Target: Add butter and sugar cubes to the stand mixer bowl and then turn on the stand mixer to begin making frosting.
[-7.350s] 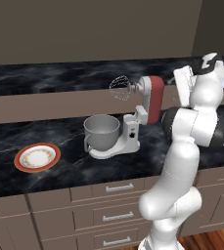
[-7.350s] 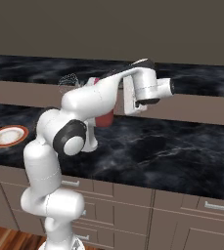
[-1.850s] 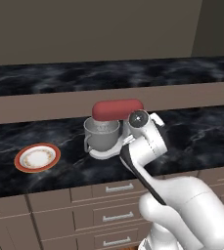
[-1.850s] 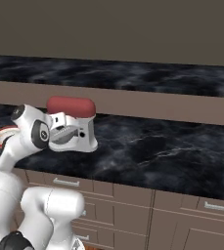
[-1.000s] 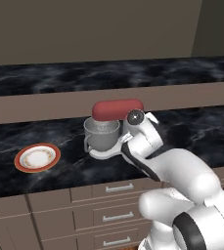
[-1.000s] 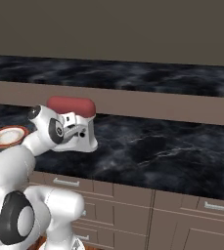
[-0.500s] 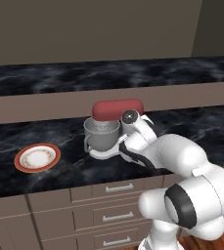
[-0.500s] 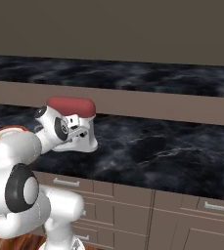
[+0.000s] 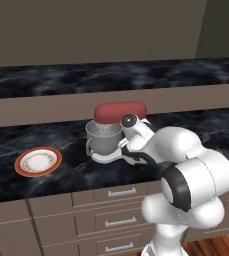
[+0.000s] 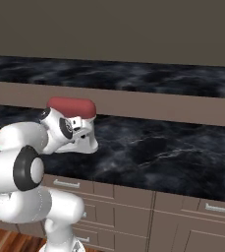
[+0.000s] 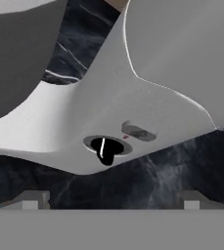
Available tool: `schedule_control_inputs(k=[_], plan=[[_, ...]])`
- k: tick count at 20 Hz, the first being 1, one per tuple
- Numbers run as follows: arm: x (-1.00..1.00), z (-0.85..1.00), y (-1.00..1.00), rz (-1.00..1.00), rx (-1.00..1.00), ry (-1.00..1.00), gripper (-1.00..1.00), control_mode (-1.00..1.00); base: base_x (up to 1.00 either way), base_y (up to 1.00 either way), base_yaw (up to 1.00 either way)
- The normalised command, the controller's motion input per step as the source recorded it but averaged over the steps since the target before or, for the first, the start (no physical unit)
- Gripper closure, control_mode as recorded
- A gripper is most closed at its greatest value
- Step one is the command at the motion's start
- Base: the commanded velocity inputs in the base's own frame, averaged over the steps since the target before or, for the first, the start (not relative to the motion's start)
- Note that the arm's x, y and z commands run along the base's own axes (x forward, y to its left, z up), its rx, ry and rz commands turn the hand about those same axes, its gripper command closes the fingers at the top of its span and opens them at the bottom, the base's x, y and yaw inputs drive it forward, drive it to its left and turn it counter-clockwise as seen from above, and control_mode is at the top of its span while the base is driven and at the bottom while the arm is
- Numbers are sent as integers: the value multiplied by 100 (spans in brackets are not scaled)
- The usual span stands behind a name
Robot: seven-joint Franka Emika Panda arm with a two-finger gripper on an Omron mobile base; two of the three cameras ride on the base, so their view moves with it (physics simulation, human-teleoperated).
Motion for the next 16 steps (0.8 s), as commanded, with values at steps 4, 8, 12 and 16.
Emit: schedule_control_inputs(k=[4, 8, 12, 16], plan=[[34, -1, 0, -2, 0, 0, -100, -100, 0, 0, 0], [33, 0, 0, -1, 0, 0, -100, -100, 0, 0, 0], [22, -6, 0, -2, 0, 0, -100, -100, 0, 0, 0], [8, -25, 0, -1, -2, 0, -100, -100, 0, 0, 0]])
